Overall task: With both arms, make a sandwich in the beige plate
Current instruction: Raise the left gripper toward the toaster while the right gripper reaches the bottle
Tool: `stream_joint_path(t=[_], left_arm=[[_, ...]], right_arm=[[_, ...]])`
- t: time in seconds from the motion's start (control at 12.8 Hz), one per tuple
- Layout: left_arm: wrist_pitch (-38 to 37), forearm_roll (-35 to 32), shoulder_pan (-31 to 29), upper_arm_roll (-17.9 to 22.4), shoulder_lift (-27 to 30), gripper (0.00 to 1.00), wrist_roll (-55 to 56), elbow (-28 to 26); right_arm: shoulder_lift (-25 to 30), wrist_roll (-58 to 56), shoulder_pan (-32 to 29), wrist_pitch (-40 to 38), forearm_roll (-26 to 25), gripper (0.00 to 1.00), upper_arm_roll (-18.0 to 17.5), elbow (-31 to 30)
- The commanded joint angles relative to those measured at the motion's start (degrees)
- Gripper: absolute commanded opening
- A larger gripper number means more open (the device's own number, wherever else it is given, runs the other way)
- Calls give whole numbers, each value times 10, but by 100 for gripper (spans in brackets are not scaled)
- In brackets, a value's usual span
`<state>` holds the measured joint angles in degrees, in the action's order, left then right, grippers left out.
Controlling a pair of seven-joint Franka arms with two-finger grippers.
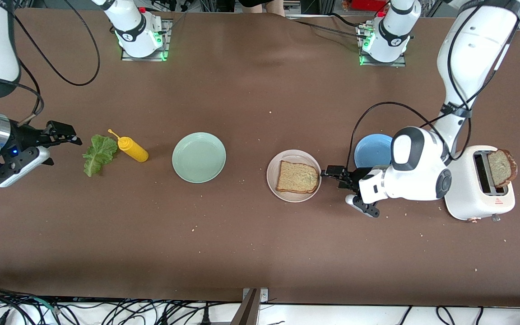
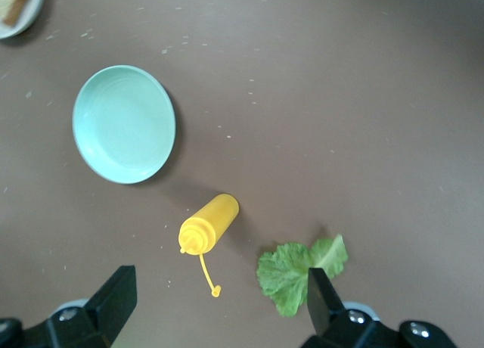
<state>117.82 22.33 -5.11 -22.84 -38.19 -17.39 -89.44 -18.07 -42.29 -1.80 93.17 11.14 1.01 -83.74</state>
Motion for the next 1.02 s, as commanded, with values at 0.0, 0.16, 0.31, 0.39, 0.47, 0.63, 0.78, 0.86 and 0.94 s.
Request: stream_joint_path(t=[0.0, 0.16, 0.31, 0.39, 0.47, 0.63, 0.78, 0.86, 0.94], left_arm=[[-29, -69, 5, 3, 51, 100, 45, -10], [-50, -111, -1, 5, 78, 100, 58, -6], [-65, -148, -3, 9, 107, 100, 69, -6], [-78, -173, -3, 13, 125, 100, 84, -4], [-91, -195, -4, 16, 146, 100, 107, -4], [-122, -227, -16, 16, 184, 100, 137, 6], [-170, -264, -24, 16, 197, 100, 137, 41], [-196, -280, -25, 17, 199, 100, 138, 62], [-220, -298, -25, 17, 200, 100, 138, 84]], right_arm=[[-4, -128, -21, -6, 39, 100, -2, -12], [-22, -236, -46, -7, 80, 100, -1, -21], [-42, -312, -72, -7, 106, 100, -1, -27], [-53, -357, -88, -8, 120, 100, -2, -27], [-69, -399, -103, -19, 142, 100, -2, -27], [-111, -478, -133, -40, 195, 100, -2, -27], [-150, -548, -148, -56, 239, 100, -2, -27], [-164, -577, -154, -64, 248, 100, -2, -27], [-181, -598, -159, -75, 262, 100, -2, -27]])
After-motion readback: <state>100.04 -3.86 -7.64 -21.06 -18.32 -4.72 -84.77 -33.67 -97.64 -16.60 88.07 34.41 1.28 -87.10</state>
